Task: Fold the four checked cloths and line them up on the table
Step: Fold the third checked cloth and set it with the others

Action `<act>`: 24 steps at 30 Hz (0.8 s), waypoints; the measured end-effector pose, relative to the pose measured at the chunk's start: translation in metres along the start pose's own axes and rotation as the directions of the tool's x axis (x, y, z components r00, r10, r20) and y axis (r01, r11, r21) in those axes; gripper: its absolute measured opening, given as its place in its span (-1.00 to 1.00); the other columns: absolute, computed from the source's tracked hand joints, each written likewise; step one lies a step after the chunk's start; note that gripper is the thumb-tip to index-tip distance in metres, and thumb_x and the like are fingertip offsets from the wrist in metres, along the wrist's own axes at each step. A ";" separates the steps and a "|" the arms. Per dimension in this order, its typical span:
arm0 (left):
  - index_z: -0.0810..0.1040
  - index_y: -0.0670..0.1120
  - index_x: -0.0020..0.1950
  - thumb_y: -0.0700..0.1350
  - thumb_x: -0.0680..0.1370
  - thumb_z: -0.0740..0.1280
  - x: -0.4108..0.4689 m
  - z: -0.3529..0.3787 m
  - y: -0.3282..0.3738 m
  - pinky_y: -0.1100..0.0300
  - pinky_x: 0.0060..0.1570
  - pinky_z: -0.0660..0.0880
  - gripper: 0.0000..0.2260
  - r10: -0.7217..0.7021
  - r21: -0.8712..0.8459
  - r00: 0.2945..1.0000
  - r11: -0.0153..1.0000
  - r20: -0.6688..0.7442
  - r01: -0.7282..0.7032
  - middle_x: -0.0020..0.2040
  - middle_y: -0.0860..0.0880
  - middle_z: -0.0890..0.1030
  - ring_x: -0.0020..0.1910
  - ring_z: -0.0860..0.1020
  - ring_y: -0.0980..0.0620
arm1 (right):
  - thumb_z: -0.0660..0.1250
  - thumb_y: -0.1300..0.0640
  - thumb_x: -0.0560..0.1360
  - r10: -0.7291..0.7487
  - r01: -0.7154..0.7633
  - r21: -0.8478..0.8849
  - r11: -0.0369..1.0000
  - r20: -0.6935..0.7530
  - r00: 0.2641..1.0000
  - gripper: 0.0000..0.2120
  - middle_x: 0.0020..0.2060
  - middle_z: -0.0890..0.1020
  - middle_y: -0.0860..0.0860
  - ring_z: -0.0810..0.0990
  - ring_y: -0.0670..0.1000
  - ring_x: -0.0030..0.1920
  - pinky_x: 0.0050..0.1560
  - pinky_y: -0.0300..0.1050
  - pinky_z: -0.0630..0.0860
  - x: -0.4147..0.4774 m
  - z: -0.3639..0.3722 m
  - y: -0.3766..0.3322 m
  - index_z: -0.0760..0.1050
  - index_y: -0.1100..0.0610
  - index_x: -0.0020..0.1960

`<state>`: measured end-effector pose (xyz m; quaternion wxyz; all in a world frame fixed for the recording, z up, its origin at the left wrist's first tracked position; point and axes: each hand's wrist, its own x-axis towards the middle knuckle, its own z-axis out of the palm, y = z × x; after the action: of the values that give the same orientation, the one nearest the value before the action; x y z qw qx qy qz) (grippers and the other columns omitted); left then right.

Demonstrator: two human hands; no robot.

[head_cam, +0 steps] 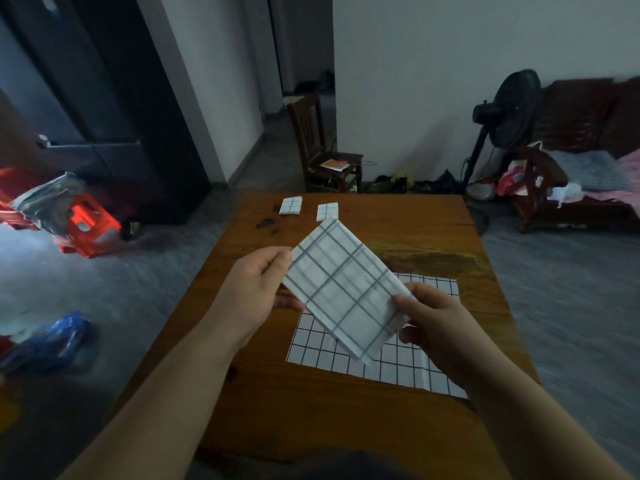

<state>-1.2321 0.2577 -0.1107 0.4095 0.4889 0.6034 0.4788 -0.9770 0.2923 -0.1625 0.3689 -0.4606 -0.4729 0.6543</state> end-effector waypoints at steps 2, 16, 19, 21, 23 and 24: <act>0.62 0.04 0.09 -0.09 0.70 0.17 0.001 -0.002 -0.001 0.17 -0.21 0.63 -0.78 0.022 0.051 1.000 0.998 -0.014 -0.021 0.00 -0.05 0.68 -0.04 0.69 0.00 | 0.32 0.19 0.61 -0.028 0.025 -0.048 0.999 -0.044 0.999 -0.85 -0.08 0.63 0.18 0.53 0.03 -0.26 -0.30 -0.17 0.49 0.002 -0.002 0.002 0.60 0.27 0.05; 0.62 0.12 0.11 0.03 0.67 0.20 -0.001 0.000 0.022 0.25 -0.22 0.59 -0.81 0.041 0.401 0.966 0.905 0.256 -0.145 -0.12 0.11 0.69 -0.23 0.68 0.08 | 0.31 0.02 0.58 -0.419 0.412 -0.391 0.823 0.072 0.905 -0.86 -0.02 0.64 -0.23 0.62 -0.24 -0.01 -0.13 -0.31 0.59 -0.008 0.038 -0.040 0.54 -0.11 0.13; 0.59 0.22 0.10 0.05 0.66 0.22 -0.005 0.000 0.023 0.35 -0.27 0.51 -0.84 0.066 0.477 0.966 0.860 0.249 -0.182 -0.13 0.21 0.66 -0.26 0.64 0.17 | 0.34 0.04 0.57 -0.438 0.410 -0.444 0.797 0.044 0.898 -0.96 -0.13 0.64 -0.20 0.59 -0.24 -0.10 -0.22 -0.32 0.54 -0.007 0.048 -0.048 0.57 -0.07 -0.02; 0.59 0.25 0.09 0.06 0.66 0.23 -0.007 -0.001 0.025 0.38 -0.27 0.46 -0.85 0.095 0.507 0.966 0.836 0.242 -0.209 -0.13 0.27 0.64 -0.21 0.60 0.25 | 0.35 0.06 0.57 -0.430 0.400 -0.471 0.786 0.048 0.902 -0.94 -0.15 0.64 -0.24 0.59 -0.24 -0.12 -0.23 -0.34 0.53 -0.005 0.050 -0.049 0.58 -0.06 -0.07; 0.60 0.25 0.09 0.07 0.65 0.26 -0.008 0.000 0.027 0.42 -0.25 0.43 -0.87 0.117 0.515 0.965 0.826 0.237 -0.227 -0.12 0.34 0.61 -0.14 0.56 0.35 | 0.35 0.05 0.57 -0.429 0.385 -0.495 0.779 0.028 0.903 -0.92 -0.16 0.64 -0.23 0.59 -0.24 -0.13 -0.24 -0.32 0.53 -0.004 0.051 -0.047 0.58 -0.07 -0.09; 0.59 0.25 0.06 0.06 0.64 0.28 -0.008 0.002 0.028 0.47 -0.24 0.42 -0.89 0.128 0.516 0.963 0.823 0.238 -0.237 -0.11 0.39 0.59 -0.12 0.54 0.38 | 0.36 0.05 0.57 -0.430 0.377 -0.505 0.776 0.014 0.903 -0.92 -0.17 0.65 -0.19 0.59 -0.24 -0.12 -0.24 -0.31 0.53 -0.003 0.053 -0.046 0.59 -0.08 -0.09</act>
<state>-1.2236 0.2516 -0.0834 0.2637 0.6840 0.6213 0.2768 -1.0239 0.2875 -0.1104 0.3932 -0.4602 -0.6930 0.3915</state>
